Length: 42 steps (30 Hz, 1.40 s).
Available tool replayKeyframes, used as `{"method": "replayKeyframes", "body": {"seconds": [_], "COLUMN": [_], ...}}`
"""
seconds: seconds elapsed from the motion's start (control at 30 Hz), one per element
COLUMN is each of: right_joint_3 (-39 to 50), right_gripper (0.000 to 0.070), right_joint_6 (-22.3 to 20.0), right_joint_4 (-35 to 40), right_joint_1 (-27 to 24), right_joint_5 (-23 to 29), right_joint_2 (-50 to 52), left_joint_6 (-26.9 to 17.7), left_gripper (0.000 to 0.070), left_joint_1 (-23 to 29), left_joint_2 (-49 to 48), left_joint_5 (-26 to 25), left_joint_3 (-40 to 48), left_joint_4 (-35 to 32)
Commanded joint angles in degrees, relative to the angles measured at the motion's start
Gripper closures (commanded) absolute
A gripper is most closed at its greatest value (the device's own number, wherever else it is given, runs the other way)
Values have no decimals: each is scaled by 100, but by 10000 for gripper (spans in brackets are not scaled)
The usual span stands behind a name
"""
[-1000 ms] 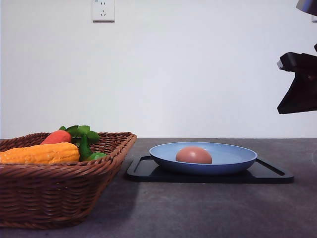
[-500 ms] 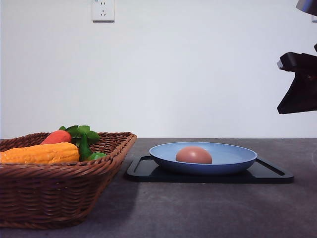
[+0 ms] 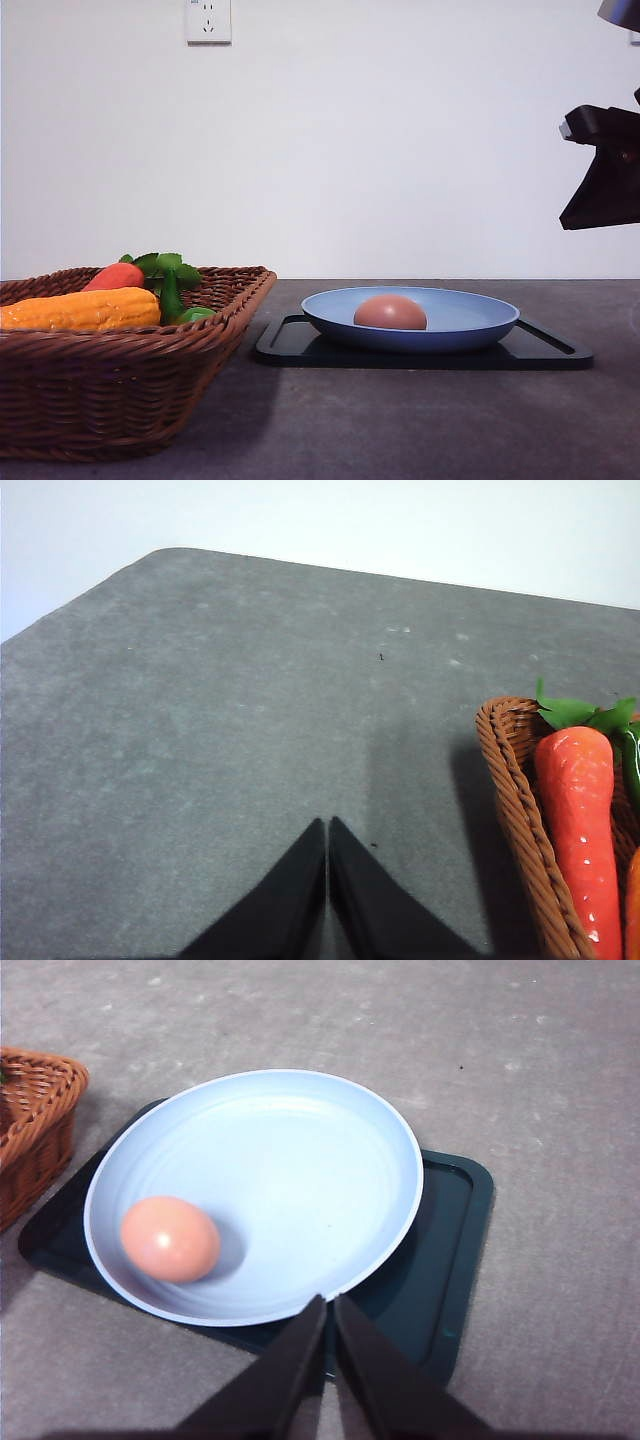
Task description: Transfer egg from basket to plate and serve
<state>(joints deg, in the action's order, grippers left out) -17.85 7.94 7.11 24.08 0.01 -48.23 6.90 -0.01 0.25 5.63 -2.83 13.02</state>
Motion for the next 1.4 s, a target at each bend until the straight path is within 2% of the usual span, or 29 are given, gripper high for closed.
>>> {"method": "replayKeyframes", "body": {"seconds": [0.0, 0.07, 0.1, 0.23, 0.37, 0.57, 0.73, 0.9, 1.03, 1.3, 1.37], "right_joint_3": [-46, -45, -44, -36, -7, 210, 862, 1469, 1727, 1729, 1715], "right_gripper": [700, 700, 700, 700, 700, 700, 700, 700, 700, 700, 700], "right_joint_6": [59, -88, -145, -193, -446, -878, -763, -464, -397, -282, -260], "right_joint_4": [53, 33, 21, 13, 11, 11, -42, -146, -312, -1667, -1712], "right_joint_1": [46, 29, -5, -84, -316, -995, -1595, -1936, -2033, -2035, -2020], "right_joint_5": [6, 209, 478, 1067, 1248, 1238, 1025, 198, -308, -366, -299], "right_joint_2": [-27, 198, 406, 1464, 2642, 3914, 4582, 4802, 4802, 4802, 4793], "left_joint_6": [24, 24, 24, 24, 24, 24, 24, 24, 25, 24, 24], "left_gripper": [700, 700, 700, 700, 700, 700, 700, 700, 700, 700, 700], "left_joint_1": [11, 11, 11, 11, 11, 11, 11, 11, 11, 11, 11], "left_joint_2": [-7, -7, -7, -7, -7, -7, -7, -7, -7, -7, -7], "left_joint_5": [-15, -15, -15, -15, -15, -15, -14, -15, -15, -13, -13], "left_joint_3": [129, 129, 129, 129, 129, 129, 129, 129, 129, 129, 129], "left_joint_4": [85, 85, 83, 82, 81, 81, 81, 83, 79, 74, 74]}}
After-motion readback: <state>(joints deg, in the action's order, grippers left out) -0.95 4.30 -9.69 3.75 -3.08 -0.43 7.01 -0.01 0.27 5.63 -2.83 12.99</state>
